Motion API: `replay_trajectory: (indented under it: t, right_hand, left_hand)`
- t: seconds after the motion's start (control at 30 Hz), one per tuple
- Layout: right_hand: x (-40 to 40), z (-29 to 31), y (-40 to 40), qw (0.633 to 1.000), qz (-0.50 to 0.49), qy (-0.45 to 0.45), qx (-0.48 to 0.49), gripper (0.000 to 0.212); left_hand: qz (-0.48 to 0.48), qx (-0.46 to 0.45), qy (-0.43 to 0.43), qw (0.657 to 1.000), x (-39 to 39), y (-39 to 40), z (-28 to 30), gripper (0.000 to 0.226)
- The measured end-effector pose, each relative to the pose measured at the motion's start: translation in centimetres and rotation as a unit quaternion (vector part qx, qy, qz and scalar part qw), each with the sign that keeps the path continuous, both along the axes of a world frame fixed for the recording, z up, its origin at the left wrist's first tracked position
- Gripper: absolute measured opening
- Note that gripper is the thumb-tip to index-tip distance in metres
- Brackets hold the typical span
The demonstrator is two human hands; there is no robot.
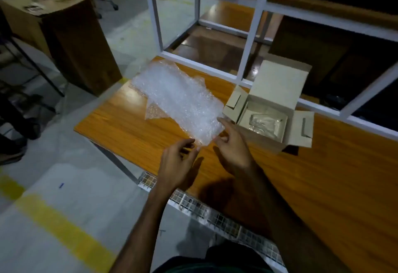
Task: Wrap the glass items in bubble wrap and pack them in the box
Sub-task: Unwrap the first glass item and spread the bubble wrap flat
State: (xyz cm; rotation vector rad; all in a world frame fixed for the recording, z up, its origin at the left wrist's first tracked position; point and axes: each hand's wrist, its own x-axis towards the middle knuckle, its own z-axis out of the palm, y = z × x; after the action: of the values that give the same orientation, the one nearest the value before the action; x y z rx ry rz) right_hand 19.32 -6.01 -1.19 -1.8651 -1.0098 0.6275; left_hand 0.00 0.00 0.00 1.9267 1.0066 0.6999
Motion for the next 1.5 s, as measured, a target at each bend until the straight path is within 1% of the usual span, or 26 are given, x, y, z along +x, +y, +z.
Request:
replay_trajectory:
  t: [0.03,0.17,0.27,0.37,0.47,0.57,0.67,0.8,0.97,1.03,1.13,1.2,1.23,1.3,1.37,1.43,1.5]
  right_hand:
    - [0.2,0.1,0.5,1.0,0.007,-0.002,-0.004,0.059]
    - [1.6,0.2,2.0,0.996,0.022,-0.007,-0.081,0.063]
    - [2.8,0.5,2.8,0.995,0.038,0.005,-0.092,0.063]
    - [3.2,0.1,3.4,0.994,0.054,-0.007,-0.099,0.065]
    - [3.2,-0.2,3.8,0.997,0.033,-0.009,-0.066,0.06]
    - [2.8,0.1,3.8,1.0,0.008,0.002,-0.007,0.051]
    - [2.6,1.0,3.7,0.998,0.005,-0.004,0.065,0.044]
    - [2.4,3.1,3.8,0.992,-0.028,-0.011,0.12,0.035]
    - [1.9,5.6,4.9,0.982,-0.082,0.035,0.166,0.017]
    - [1.8,6.4,5.1,0.978,-0.084,0.053,0.186,0.012]
    - [2.0,7.6,5.5,0.978,-0.073,0.045,0.188,0.018]
    - [2.1,8.4,5.7,0.982,-0.061,0.022,0.176,0.024]
    - [2.3,8.7,5.8,0.983,-0.056,0.016,0.172,0.026]
    - [2.6,9.4,5.9,0.985,-0.053,0.013,0.166,0.028]
    - [2.8,10.2,5.8,0.982,-0.06,0.018,0.176,0.026]
    - [2.9,11.0,5.5,0.977,-0.087,0.029,0.191,0.02]
    - [3.0,11.5,5.2,0.969,-0.123,0.045,0.207,0.019]
  left_hand:
    - [0.001,-0.001,0.005,1.0,0.7,0.5,0.1,0.04]
    - [0.011,0.001,0.04,0.999,2.9,1.8,0.7,0.04]
    - [0.025,0.006,0.055,0.998,3.9,2.8,0.5,0.04]
    - [0.041,0.0,0.052,0.998,4.8,3.7,0.1,0.039]
    - [0.061,-0.003,0.046,0.997,5.6,4.5,-0.1,0.039]
    - [0.066,-0.023,0.021,0.997,6.4,5.1,0.0,0.042]
    - [0.038,-0.019,-0.013,0.999,7.5,6.1,0.4,0.046]
    - [-0.006,0.008,-0.021,1.0,8.5,8.0,1.2,0.057]
    - [-0.021,0.023,-0.044,0.999,8.2,9.8,2.3,0.066]
    - [-0.031,0.047,-0.052,0.997,8.2,10.7,3.4,0.073]
    - [-0.089,0.095,-0.05,0.99,9.2,12.6,6.1,0.083]
    - [-0.149,0.1,-0.016,0.984,10.4,14.0,8.5,0.089]
    - [-0.178,0.093,0.018,0.979,11.0,14.7,9.5,0.089]
    - [-0.234,0.089,0.099,0.963,12.1,16.1,10.8,0.079]
    - [-0.275,0.116,0.147,0.943,12.8,17.1,11.3,0.056]
    - [-0.277,0.153,0.158,0.936,13.1,17.9,11.6,0.033]
    - [-0.261,0.191,0.154,0.933,13.0,18.7,11.7,0.025]
